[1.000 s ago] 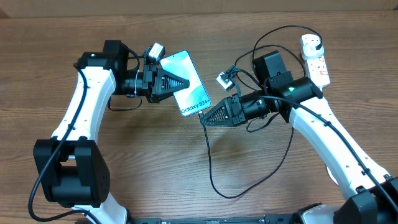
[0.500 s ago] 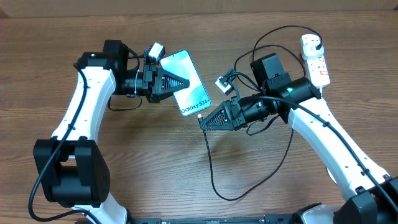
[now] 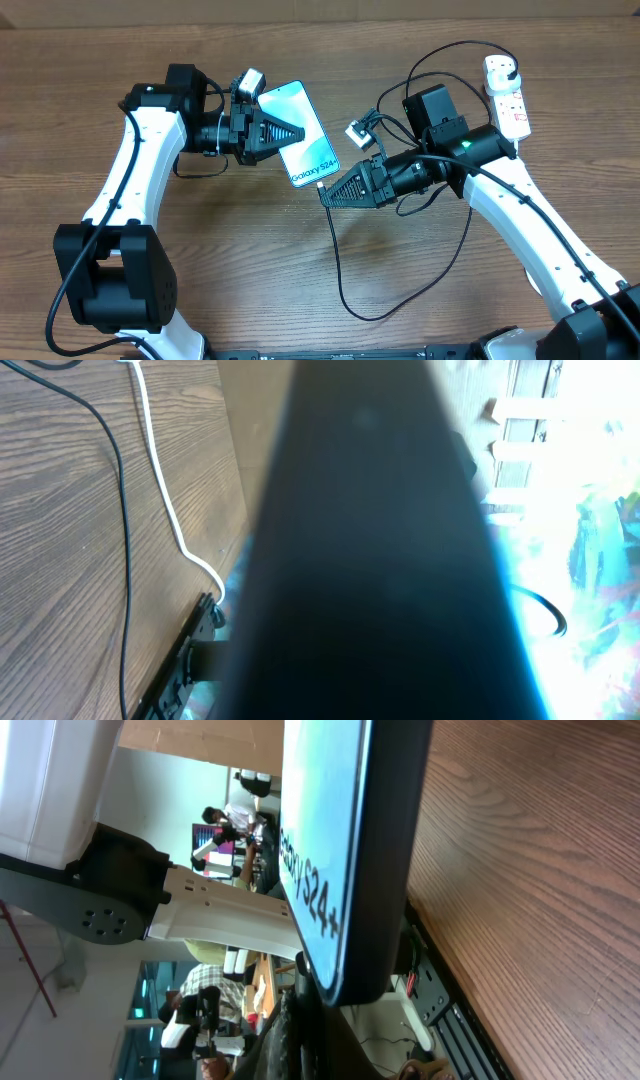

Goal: Plug charger to phone and switch on socket

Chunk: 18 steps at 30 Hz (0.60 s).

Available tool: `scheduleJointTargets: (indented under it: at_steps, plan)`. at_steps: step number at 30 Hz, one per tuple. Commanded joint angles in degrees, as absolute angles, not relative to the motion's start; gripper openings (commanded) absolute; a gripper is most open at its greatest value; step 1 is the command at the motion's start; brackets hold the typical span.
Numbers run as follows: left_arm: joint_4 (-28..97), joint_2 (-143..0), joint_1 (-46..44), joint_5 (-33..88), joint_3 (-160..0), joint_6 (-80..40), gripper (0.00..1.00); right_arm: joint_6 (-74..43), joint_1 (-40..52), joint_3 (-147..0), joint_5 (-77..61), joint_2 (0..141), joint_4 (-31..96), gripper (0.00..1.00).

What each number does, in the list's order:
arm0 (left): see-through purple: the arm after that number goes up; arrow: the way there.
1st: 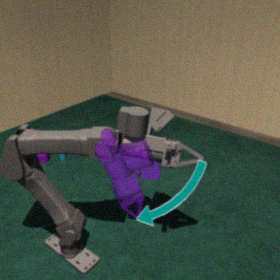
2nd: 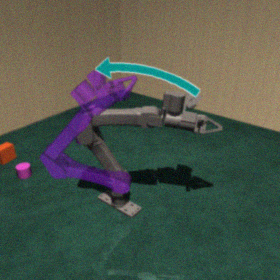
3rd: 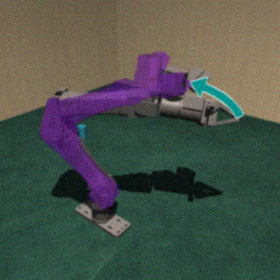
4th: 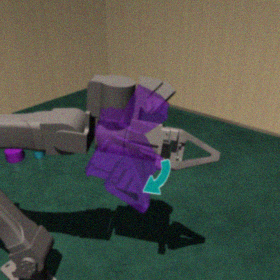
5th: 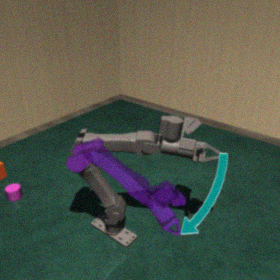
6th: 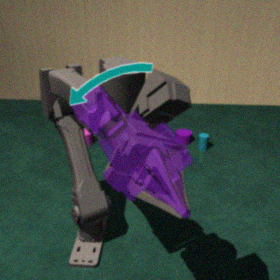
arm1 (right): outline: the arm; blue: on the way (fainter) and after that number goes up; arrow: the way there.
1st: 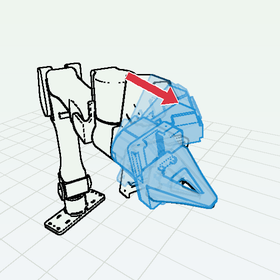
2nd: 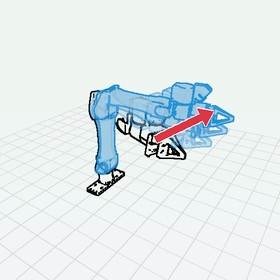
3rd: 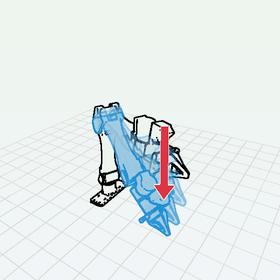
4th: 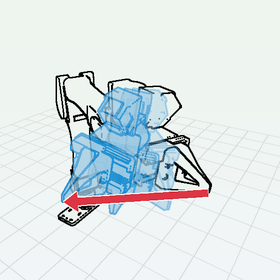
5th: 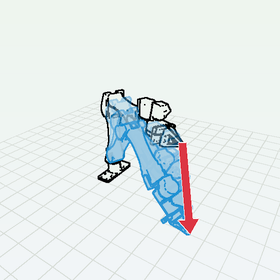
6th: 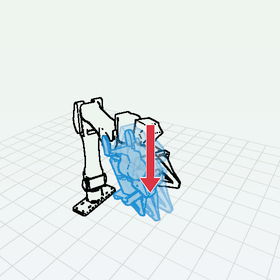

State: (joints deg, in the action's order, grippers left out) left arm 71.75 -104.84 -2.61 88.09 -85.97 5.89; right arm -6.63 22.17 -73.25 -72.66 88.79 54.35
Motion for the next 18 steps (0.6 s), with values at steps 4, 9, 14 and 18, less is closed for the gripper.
scheduleJointTargets:
  at_steps: [4,9,14,18]
  plan:
    - [71.57,-102.96,-2.66,90.67,-87.7,5.52,0.04,-5.76,22.44,-72.95,-74.26,88.9,52.93,0.04]
    - [71.57,-102.96,-2.66,90.67,-87.7,5.52,0.04,-5.76,22.44,-72.95,-74.26,88.9,52.95,0.04]
    - [71.68,-102.96,-2.66,90.67,-87.7,5.5,0.04,-5.76,22.44,-72.95,-74.19,88.9,52.97,0.04]
    - [71.77,-102.96,-2.66,90.67,-87.7,5.08,0.04,-5.76,22.44,-72.95,-73.58,88.9,53.23,0.04]
